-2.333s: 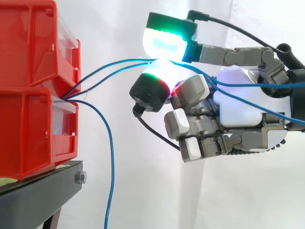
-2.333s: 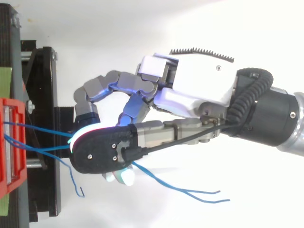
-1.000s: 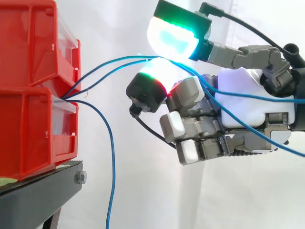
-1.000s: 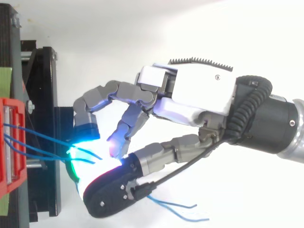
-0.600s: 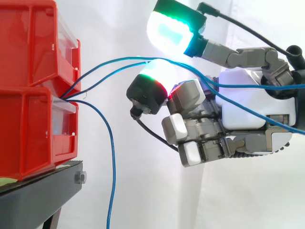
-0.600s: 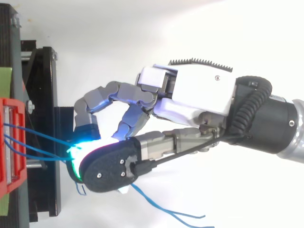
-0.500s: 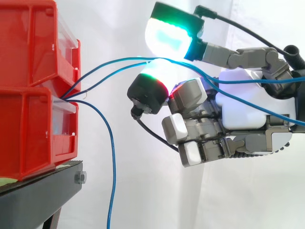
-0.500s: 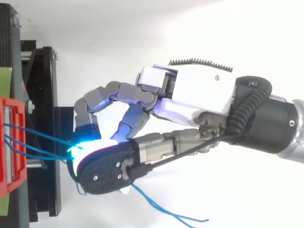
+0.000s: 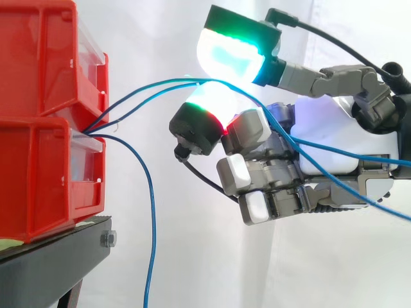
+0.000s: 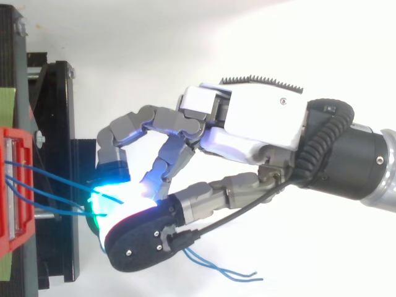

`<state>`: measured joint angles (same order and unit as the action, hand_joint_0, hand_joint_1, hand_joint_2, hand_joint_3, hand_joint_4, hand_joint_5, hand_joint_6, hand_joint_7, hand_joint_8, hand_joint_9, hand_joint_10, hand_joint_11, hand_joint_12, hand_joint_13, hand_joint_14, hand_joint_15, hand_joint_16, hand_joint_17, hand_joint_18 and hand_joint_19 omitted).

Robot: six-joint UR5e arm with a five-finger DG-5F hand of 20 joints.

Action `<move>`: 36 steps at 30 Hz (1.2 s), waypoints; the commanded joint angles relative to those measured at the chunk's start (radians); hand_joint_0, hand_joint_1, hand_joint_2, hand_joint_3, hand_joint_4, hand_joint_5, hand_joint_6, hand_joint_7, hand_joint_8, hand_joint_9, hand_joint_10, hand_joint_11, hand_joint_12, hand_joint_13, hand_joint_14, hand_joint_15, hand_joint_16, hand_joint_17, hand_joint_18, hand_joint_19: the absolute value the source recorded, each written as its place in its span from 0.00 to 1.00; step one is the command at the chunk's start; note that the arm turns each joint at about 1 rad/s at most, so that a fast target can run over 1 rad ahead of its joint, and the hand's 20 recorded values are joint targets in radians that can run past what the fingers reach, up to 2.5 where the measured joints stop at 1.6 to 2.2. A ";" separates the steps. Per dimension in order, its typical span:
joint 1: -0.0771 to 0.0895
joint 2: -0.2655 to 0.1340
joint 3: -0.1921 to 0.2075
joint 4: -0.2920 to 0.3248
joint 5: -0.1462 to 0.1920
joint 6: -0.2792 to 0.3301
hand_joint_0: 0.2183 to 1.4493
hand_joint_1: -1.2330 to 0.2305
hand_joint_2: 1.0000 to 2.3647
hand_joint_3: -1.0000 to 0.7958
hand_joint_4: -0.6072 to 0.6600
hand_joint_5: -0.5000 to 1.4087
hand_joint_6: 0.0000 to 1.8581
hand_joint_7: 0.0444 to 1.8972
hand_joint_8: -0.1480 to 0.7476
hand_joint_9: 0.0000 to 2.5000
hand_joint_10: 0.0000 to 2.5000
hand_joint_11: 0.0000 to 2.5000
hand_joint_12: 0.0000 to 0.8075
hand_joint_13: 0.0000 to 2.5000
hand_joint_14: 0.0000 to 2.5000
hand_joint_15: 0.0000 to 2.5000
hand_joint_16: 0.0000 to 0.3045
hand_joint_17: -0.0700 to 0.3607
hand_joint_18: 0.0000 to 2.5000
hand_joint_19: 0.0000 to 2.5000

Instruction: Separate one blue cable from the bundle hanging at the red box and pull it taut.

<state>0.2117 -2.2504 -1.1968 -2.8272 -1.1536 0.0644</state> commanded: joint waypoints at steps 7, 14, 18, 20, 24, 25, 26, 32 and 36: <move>0.000 0.000 -0.001 0.000 0.000 0.000 0.45 0.23 0.00 0.28 0.47 0.16 0.46 0.68 0.47 0.44 0.01 0.39 0.43 0.43 0.01 0.24 0.15 0.39 0.37 0.24; 0.002 0.000 0.000 0.000 0.000 0.000 0.33 0.19 0.00 0.28 0.50 0.16 0.46 0.67 0.47 0.45 0.01 0.40 0.43 0.43 0.01 0.25 0.15 0.40 0.36 0.25; 0.000 0.000 0.000 -0.001 0.000 0.000 0.24 0.16 0.00 0.28 0.52 0.16 0.46 0.66 0.48 0.44 0.01 0.40 0.44 0.42 0.01 0.25 0.16 0.42 0.36 0.23; 0.002 0.000 0.000 -0.001 0.000 0.000 0.20 0.17 0.00 0.28 0.54 0.16 0.47 0.64 0.50 0.44 0.01 0.39 0.46 0.42 0.01 0.24 0.17 0.44 0.36 0.23; 0.000 0.000 0.000 -0.001 0.000 0.000 0.18 0.38 0.00 0.28 0.57 0.17 0.45 0.59 0.53 0.47 0.01 0.38 0.49 0.44 0.01 0.25 0.19 0.46 0.39 0.25; 0.000 0.000 0.000 -0.001 0.000 0.000 0.19 0.41 0.00 0.28 0.57 0.17 0.45 0.59 0.52 0.48 0.01 0.39 0.49 0.44 0.01 0.25 0.18 0.46 0.39 0.25; 0.000 0.000 -0.001 0.000 0.000 0.000 0.22 0.48 0.00 0.28 0.56 0.17 0.44 0.60 0.52 0.48 0.01 0.38 0.47 0.44 0.01 0.25 0.17 0.44 0.38 0.27; 0.002 0.000 0.000 0.000 -0.002 0.000 0.33 0.47 0.00 0.30 0.55 0.18 0.42 0.66 0.49 0.50 0.01 0.38 0.46 0.45 0.01 0.26 0.16 0.41 0.37 0.29; 0.003 0.000 0.000 0.000 0.000 0.000 0.31 0.37 0.01 0.41 0.54 0.17 0.43 0.72 0.51 0.48 0.01 0.39 0.46 0.44 0.01 0.26 0.16 0.42 0.36 0.29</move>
<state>0.2131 -2.2503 -1.1969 -2.8265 -1.1544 0.0644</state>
